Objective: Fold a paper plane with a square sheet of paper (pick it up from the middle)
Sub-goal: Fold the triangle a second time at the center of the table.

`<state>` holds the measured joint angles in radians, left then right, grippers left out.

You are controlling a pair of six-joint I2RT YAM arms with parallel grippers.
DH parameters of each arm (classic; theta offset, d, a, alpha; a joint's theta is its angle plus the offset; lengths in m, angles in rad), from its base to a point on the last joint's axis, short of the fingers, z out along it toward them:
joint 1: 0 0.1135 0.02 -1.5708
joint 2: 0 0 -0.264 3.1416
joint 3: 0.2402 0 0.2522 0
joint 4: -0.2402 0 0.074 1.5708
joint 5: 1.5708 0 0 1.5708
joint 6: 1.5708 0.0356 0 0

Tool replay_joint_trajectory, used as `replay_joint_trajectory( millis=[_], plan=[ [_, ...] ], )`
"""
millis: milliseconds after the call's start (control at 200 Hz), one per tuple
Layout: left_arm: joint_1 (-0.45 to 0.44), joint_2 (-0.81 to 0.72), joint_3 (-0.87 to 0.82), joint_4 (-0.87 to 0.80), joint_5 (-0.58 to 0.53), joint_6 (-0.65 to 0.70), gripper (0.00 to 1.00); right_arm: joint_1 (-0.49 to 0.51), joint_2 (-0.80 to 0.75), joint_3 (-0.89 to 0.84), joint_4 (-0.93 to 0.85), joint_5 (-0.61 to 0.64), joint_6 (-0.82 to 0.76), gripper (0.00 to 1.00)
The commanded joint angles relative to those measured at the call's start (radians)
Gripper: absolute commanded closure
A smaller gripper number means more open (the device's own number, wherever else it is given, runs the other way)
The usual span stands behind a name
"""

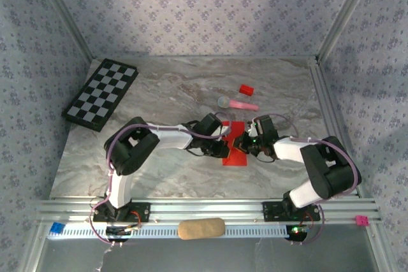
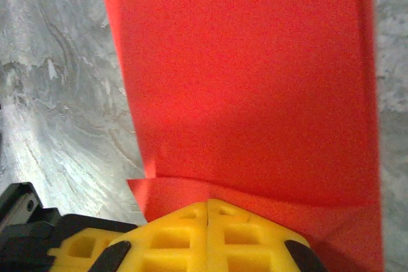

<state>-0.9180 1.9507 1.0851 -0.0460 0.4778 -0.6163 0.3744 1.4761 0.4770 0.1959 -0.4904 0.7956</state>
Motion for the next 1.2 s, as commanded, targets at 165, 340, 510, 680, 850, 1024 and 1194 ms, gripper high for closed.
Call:
replay_joint_trajectory(
  millis=[165,340,510,680,850,1024,1194],
  plan=[
    [-0.017,0.003,-0.035,-0.105,-0.101,0.029,1.0,0.027,-0.05,-0.016,-0.064,0.006,-0.021,0.96],
    [-0.016,0.005,-0.034,-0.105,-0.098,0.014,1.0,-0.016,-0.028,-0.079,-0.036,0.034,-0.005,0.96],
    [-0.016,0.013,-0.047,-0.099,-0.086,0.01,1.0,-0.112,-0.007,-0.082,-0.018,0.009,-0.026,0.96],
    [-0.016,0.008,-0.065,-0.097,-0.088,0.009,1.0,-0.17,-0.006,-0.049,-0.047,0.027,-0.01,0.96],
    [-0.018,0.002,-0.076,-0.089,-0.088,-0.005,1.0,-0.207,-0.013,-0.024,-0.107,0.1,0.009,0.96],
    [-0.022,-0.02,-0.105,-0.056,-0.096,-0.06,1.0,-0.208,-0.074,-0.022,-0.107,0.101,0.004,0.94],
    [-0.046,-0.078,-0.163,0.025,-0.133,-0.198,1.0,-0.15,-0.168,0.018,-0.235,0.094,-0.059,0.89]
  ],
)
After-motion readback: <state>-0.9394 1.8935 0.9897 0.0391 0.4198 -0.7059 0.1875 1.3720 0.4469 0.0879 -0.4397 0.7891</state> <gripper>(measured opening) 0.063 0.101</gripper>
